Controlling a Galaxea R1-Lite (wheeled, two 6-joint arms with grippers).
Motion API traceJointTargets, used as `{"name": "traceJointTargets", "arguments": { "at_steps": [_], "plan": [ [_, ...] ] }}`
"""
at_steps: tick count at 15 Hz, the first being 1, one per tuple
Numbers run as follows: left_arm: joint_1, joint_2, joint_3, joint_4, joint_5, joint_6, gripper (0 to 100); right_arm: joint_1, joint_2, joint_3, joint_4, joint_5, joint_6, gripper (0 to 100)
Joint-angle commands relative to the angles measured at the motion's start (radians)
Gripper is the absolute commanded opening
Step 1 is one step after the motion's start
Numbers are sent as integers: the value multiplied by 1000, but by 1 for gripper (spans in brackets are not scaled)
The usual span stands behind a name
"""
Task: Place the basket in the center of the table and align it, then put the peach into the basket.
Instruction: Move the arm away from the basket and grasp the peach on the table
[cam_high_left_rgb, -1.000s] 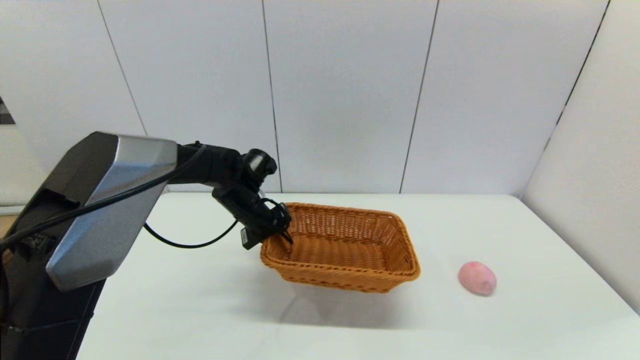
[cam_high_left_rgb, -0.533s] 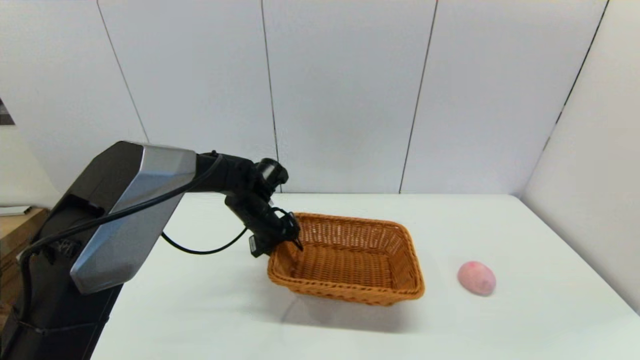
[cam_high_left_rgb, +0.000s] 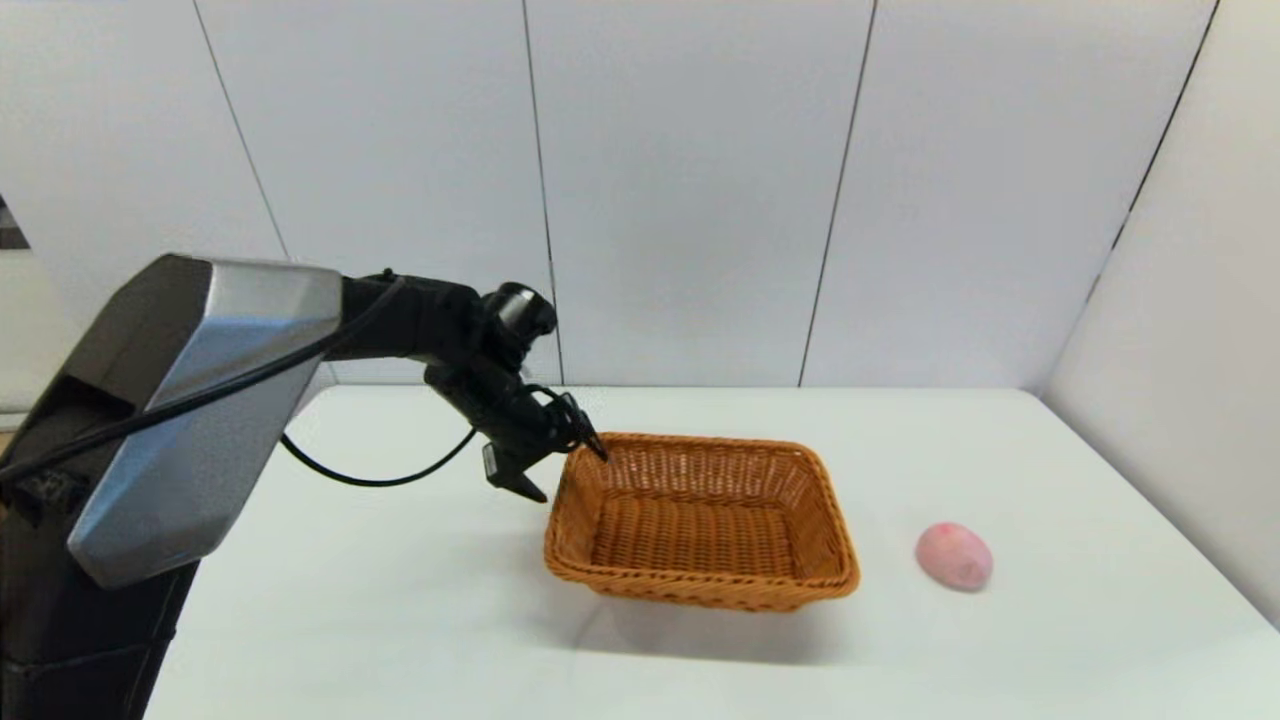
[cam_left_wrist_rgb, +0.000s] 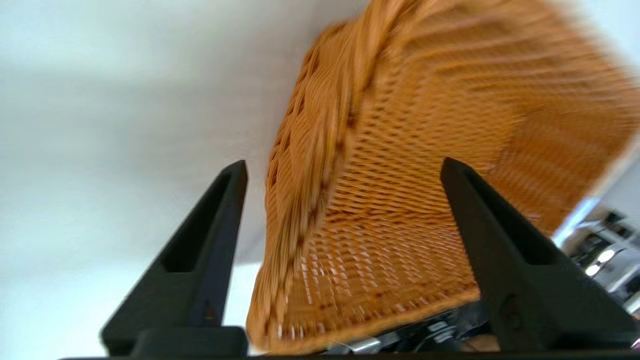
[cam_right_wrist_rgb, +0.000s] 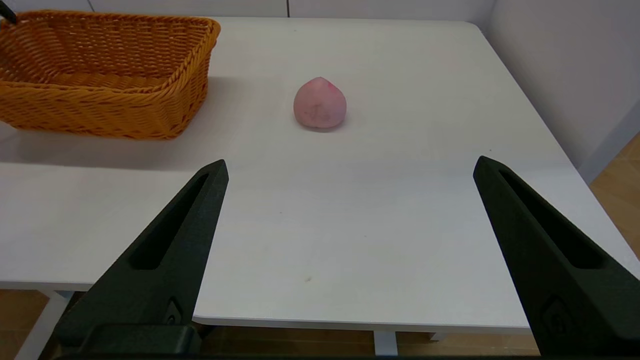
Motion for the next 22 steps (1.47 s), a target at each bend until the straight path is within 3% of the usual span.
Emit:
{"name": "traceJointTargets", "arguments": {
  "at_steps": [1, 3, 7, 15, 18, 22],
  "plan": [
    [106, -170, 2, 52, -2, 28, 100, 1, 1, 0, 1, -1, -1, 100],
    [221, -295, 30, 137, 0, 129, 100, 1, 1, 0, 3, -1, -1, 100],
    [403, -612, 283, 141, 1, 308, 100, 1, 1, 0, 0, -1, -1, 100],
    [413, -1476, 932, 37, 44, 445, 100, 1, 1, 0, -4, -4, 2, 100],
    [413, -1773, 1154, 35, 169, 589, 100, 1, 1, 0, -4, -4, 2, 100],
    [414, -2014, 1300, 42, 228, 646, 100, 1, 1, 0, -5, -2, 2, 100]
  ]
}}
